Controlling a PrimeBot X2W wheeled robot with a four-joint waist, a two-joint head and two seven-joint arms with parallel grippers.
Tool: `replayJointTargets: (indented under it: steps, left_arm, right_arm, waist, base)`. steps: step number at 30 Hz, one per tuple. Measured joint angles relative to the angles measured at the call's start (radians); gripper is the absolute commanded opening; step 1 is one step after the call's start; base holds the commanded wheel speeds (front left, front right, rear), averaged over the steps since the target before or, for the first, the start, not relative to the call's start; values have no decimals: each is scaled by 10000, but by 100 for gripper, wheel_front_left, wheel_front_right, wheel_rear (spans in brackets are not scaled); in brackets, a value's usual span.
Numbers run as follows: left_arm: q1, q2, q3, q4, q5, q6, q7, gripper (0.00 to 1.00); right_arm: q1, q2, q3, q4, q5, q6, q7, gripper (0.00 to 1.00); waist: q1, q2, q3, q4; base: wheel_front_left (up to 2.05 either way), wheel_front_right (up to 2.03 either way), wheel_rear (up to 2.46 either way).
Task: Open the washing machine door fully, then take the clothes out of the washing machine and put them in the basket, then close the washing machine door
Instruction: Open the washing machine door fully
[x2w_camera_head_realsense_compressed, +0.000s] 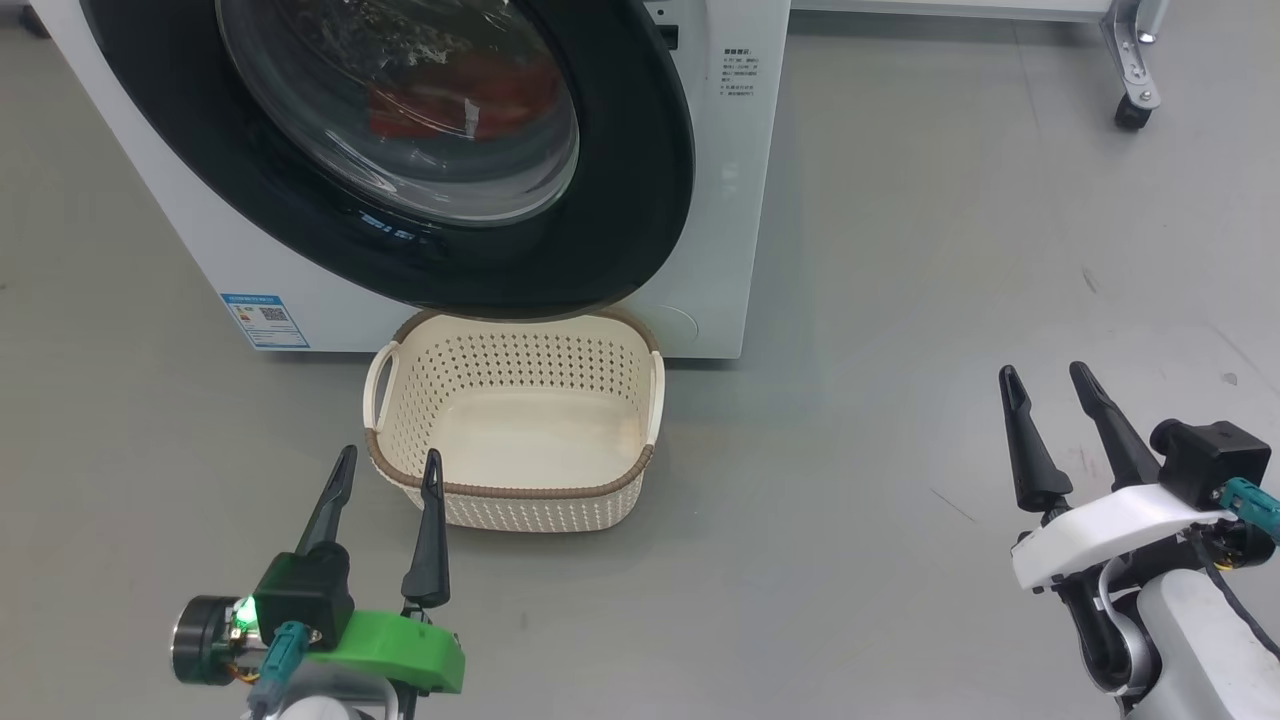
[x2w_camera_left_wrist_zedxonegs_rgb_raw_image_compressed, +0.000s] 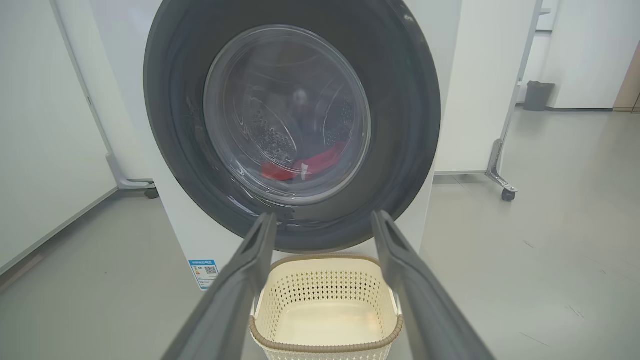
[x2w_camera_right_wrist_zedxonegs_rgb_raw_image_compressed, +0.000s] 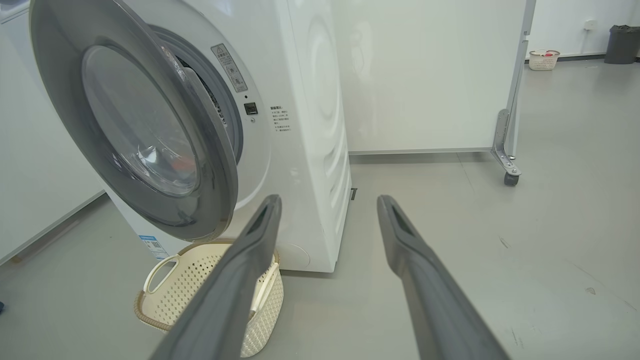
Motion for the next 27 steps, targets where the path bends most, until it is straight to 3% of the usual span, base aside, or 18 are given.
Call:
replayJointTargets:
  steps: [15,27]
  left_arm:
    - [183,2,-27,-12,0,-2,0,100]
    - [134,6,-280,-186,0,-6,0,100]
  right_arm:
    - [93,-31,-13,-69,-79,0,-40,100]
    - [-504,-418,-73,-362,-332,2,35,100]
  waist:
    - [0,-1,8,107]
    - [0,0,571,273]
  base:
    - [0,0,0]
    - [0,0,0]
